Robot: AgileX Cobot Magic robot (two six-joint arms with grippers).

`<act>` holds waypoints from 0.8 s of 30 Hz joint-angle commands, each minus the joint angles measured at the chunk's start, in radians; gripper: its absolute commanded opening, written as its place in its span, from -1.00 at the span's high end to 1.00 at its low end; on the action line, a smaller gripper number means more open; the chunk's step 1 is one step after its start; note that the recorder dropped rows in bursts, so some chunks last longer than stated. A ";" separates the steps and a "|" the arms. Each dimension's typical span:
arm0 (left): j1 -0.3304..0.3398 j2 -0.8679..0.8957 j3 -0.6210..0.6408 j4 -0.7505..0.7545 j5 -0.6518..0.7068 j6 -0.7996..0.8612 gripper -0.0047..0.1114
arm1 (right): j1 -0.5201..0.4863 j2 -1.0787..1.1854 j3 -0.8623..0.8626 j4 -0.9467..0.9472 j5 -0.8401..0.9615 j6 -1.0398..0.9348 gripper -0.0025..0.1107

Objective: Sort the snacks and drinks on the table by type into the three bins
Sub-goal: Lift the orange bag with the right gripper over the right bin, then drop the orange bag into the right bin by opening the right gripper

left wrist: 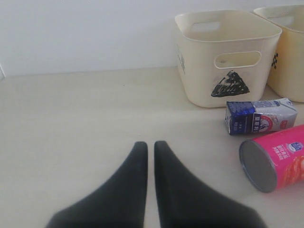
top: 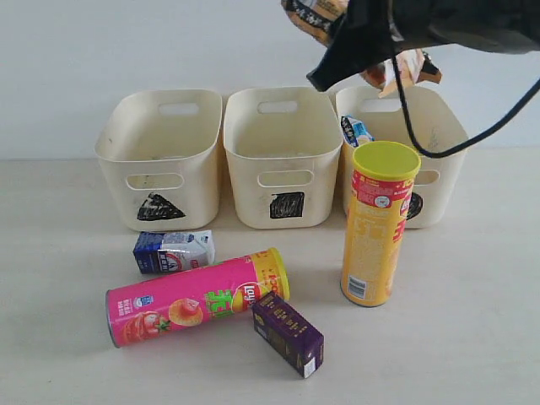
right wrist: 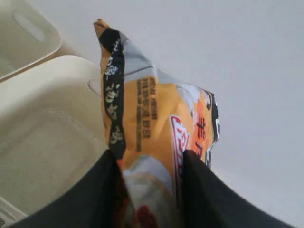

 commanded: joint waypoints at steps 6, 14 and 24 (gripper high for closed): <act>0.002 -0.004 -0.003 0.000 -0.004 0.000 0.84 | -0.271 0.022 0.014 0.092 -0.429 0.262 0.96; 0.002 -0.004 -0.003 0.000 -0.004 0.000 0.84 | -0.371 0.151 0.014 0.092 -0.614 0.503 0.96; 0.002 -0.004 -0.003 0.000 -0.004 0.000 0.84 | -0.410 0.257 0.010 0.185 -0.613 0.550 0.93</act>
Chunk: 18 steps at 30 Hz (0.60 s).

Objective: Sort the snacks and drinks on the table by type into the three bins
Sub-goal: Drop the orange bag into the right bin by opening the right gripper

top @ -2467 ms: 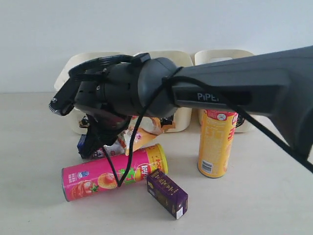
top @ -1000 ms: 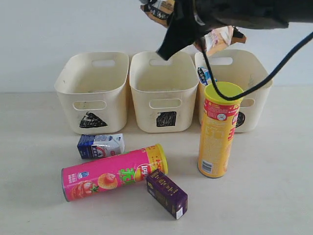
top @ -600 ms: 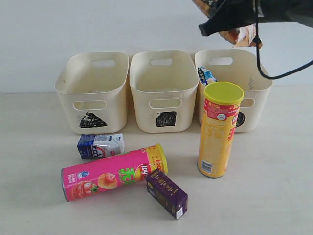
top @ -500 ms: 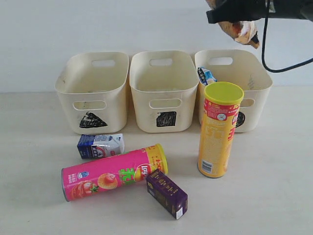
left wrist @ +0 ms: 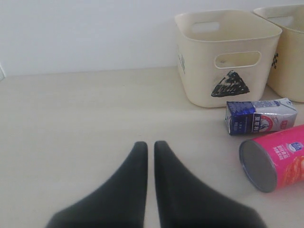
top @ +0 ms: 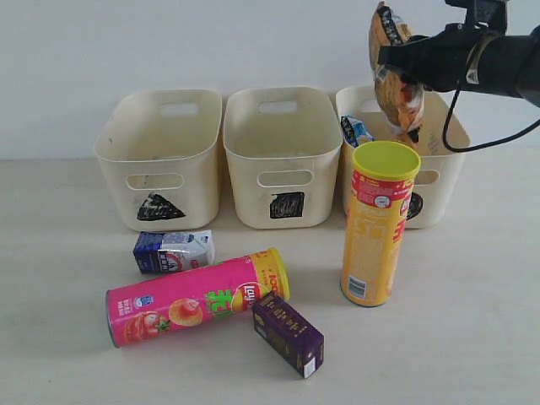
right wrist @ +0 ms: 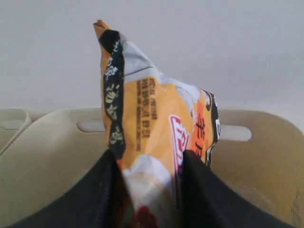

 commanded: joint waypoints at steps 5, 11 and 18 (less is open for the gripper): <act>0.002 -0.004 -0.003 0.000 -0.004 0.000 0.84 | -0.012 0.030 -0.007 0.024 0.015 0.012 0.37; 0.002 -0.004 -0.003 0.000 -0.004 0.000 0.84 | -0.012 0.032 -0.007 0.024 0.015 0.012 -0.37; 0.002 -0.004 -0.003 0.000 -0.004 0.000 0.84 | -0.012 0.019 -0.007 0.007 0.021 0.012 -0.38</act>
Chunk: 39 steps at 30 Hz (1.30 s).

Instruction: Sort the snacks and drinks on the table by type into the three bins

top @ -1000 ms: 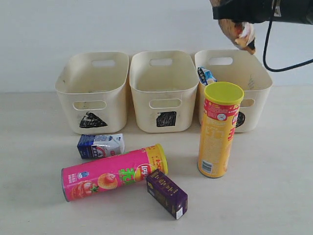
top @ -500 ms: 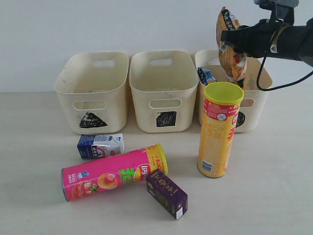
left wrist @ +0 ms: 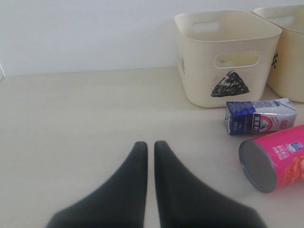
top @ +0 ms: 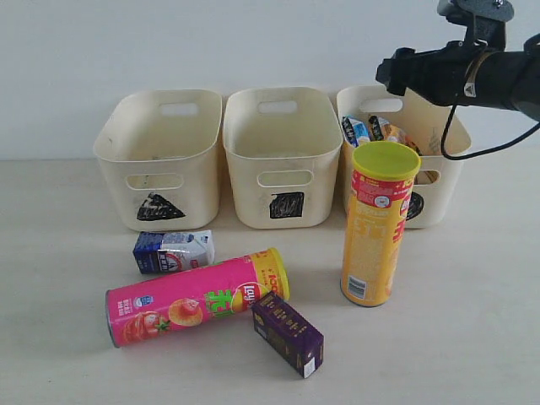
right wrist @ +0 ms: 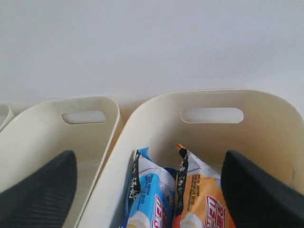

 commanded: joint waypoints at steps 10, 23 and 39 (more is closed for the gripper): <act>0.002 -0.004 -0.003 0.000 -0.004 0.000 0.84 | 0.035 -0.168 -0.003 -0.279 0.198 0.070 0.42; 0.002 -0.004 -0.003 0.000 -0.004 0.000 0.84 | 0.186 -0.255 -0.002 -0.218 0.909 -0.498 0.96; 0.002 -0.004 -0.003 0.000 -0.004 0.000 0.84 | -0.031 -0.412 -0.002 0.835 1.218 -1.321 0.96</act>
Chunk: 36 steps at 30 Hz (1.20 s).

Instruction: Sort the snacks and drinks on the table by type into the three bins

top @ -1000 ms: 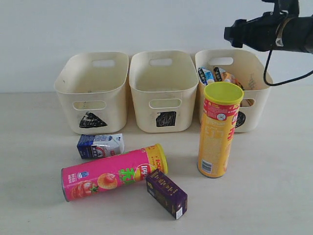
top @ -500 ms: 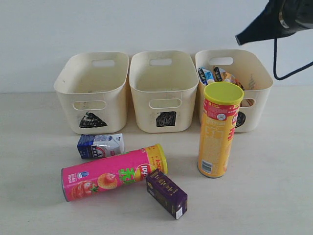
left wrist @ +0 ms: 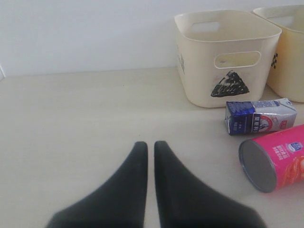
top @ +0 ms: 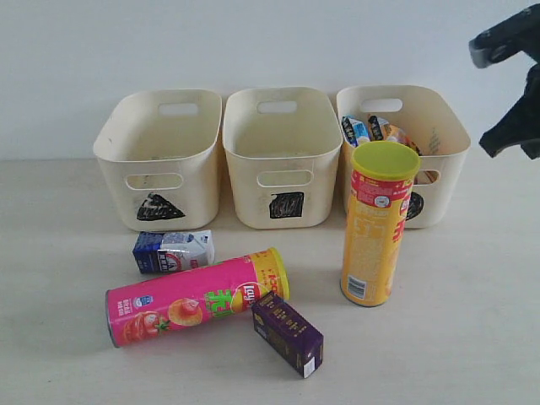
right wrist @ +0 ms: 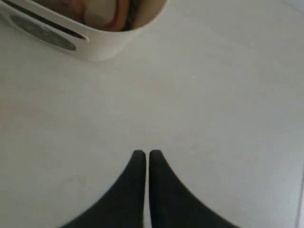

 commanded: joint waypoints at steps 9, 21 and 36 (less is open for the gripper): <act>0.002 -0.004 -0.003 0.000 -0.004 0.000 0.84 | -0.222 -0.278 0.178 0.241 -0.067 0.044 0.96; 0.002 -0.004 -0.003 0.000 -0.004 0.000 0.84 | -0.268 -0.669 0.585 0.238 -0.450 0.106 0.96; 0.002 -0.004 -0.003 0.000 -0.004 0.000 0.84 | -0.268 -1.118 0.786 0.242 -0.564 0.104 0.96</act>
